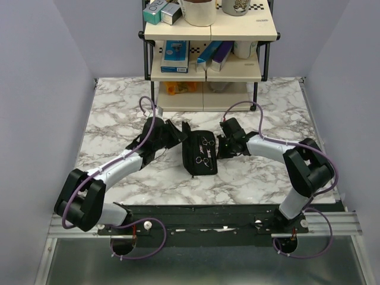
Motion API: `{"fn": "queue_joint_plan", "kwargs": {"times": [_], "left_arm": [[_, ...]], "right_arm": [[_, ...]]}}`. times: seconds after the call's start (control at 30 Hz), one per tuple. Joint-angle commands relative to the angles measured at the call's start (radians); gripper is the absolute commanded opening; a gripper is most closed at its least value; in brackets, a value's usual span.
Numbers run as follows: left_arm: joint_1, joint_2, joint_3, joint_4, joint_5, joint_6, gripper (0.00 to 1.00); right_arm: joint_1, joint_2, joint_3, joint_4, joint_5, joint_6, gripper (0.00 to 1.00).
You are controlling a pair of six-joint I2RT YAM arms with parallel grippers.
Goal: Sort the hair-cutting tools
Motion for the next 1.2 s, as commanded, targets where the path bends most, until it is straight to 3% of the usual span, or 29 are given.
{"fn": "queue_joint_plan", "kwargs": {"times": [0.0,0.13,0.33,0.37,0.4,0.53,0.6,0.7,0.93,1.17], "left_arm": [[-0.008,0.034,0.124,-0.235,0.0,0.087,0.37],[-0.013,0.047,0.138,-0.277,0.003,0.099,0.28],[-0.028,0.045,0.098,-0.294,-0.012,0.11,0.27],[-0.03,0.035,0.096,-0.312,-0.02,0.116,0.29],[-0.03,0.027,0.096,-0.326,-0.05,0.136,0.36],[-0.016,-0.024,0.087,-0.371,-0.107,0.192,0.6],[0.012,-0.051,0.076,-0.364,-0.104,0.199,0.7],[0.064,-0.085,0.046,-0.348,-0.095,0.217,0.76],[0.125,-0.059,-0.051,-0.248,0.017,0.248,0.78],[0.13,0.088,-0.146,0.031,0.149,0.213,0.77]], "right_arm": [[0.031,-0.015,-0.015,-0.078,0.023,0.015,0.01],[0.031,-0.044,0.006,-0.128,0.133,-0.007,0.01],[0.052,-0.142,0.032,-0.175,0.175,-0.022,0.01],[0.057,-0.15,0.038,-0.183,0.182,-0.024,0.01],[0.068,-0.158,0.049,-0.2,0.187,-0.033,0.01],[0.081,-0.196,0.055,-0.217,0.201,-0.042,0.17],[0.081,-0.205,0.054,-0.221,0.193,-0.05,0.2],[0.081,-0.205,0.048,-0.224,0.192,-0.054,0.22],[0.081,-0.214,0.011,-0.211,0.179,-0.059,0.22],[0.083,-0.205,-0.004,-0.197,0.176,-0.054,0.22]]}}
